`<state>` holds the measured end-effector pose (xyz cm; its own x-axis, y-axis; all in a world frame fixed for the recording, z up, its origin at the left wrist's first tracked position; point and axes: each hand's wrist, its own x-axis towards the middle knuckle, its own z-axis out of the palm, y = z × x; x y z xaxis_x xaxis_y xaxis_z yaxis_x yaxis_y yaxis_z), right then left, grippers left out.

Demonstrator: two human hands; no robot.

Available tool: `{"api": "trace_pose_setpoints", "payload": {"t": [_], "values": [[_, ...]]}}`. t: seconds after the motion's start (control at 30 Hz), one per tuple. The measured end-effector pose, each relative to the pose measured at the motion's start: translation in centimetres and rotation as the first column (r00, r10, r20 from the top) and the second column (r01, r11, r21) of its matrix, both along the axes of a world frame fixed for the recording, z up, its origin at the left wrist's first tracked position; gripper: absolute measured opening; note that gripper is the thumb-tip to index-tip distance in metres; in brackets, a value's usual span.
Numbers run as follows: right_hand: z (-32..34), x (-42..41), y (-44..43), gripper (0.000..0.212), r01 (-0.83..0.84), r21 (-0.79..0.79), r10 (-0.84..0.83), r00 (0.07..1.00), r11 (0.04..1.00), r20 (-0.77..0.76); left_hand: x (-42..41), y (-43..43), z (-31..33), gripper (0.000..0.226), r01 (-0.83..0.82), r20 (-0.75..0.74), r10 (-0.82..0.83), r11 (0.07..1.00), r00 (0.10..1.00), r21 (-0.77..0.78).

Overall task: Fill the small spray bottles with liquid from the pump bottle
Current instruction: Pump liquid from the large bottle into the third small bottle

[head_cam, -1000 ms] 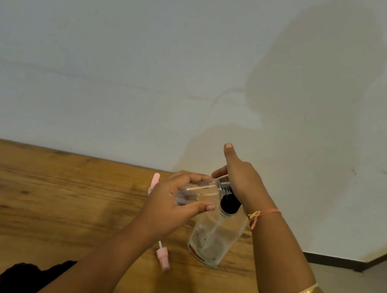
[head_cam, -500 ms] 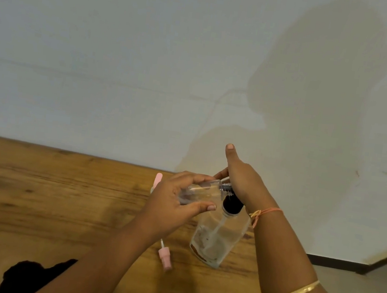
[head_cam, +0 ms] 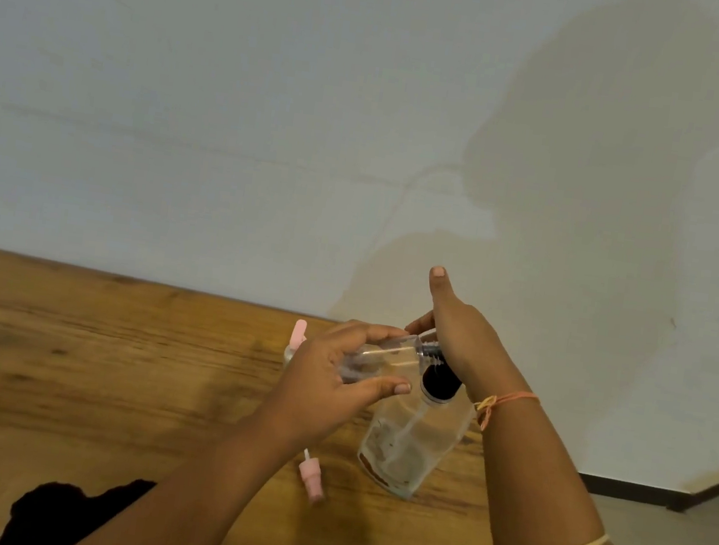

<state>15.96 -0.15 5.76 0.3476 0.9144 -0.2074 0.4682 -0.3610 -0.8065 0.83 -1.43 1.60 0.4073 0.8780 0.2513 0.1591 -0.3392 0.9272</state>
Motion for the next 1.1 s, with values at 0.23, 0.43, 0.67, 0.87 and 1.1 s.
{"api": "trace_pose_setpoints", "payload": {"t": [0.23, 0.43, 0.67, 0.87, 1.1], "values": [[0.8, -0.1, 0.0, 0.080, -0.013, 0.028, 0.015, 0.998, 1.000, -0.057, 0.0, -0.1, 0.5, 0.042, -0.013, 0.047, 0.011, 0.999, 0.999, 0.053], [0.8, -0.2, -0.1, 0.082, -0.047, -0.002, 0.047, 0.998, 0.999, -0.048, 0.1, -0.1, 0.3, 0.042, -0.024, 0.027, 0.023, 0.999, 0.999, 0.046], [0.4, -0.3, -0.3, 0.080, -0.003, 0.017, 0.003, 1.000, 1.000, -0.015, 0.2, -0.2, 0.2, 0.043, -0.026, -0.028, 0.028, 0.997, 0.999, 0.071], [1.2, -0.3, 0.1, 0.077, -0.029, 0.066, 0.028, 1.000, 0.997, 0.002, 0.2, -0.2, 0.5, 0.041, -0.044, 0.011, 0.043, 0.997, 0.999, 0.065], [0.4, -0.3, -0.3, 0.080, 0.022, 0.017, -0.021, 0.999, 1.000, -0.029, 0.1, -0.2, -0.1, 0.042, -0.022, 0.004, 0.022, 0.997, 1.000, 0.070]]}}
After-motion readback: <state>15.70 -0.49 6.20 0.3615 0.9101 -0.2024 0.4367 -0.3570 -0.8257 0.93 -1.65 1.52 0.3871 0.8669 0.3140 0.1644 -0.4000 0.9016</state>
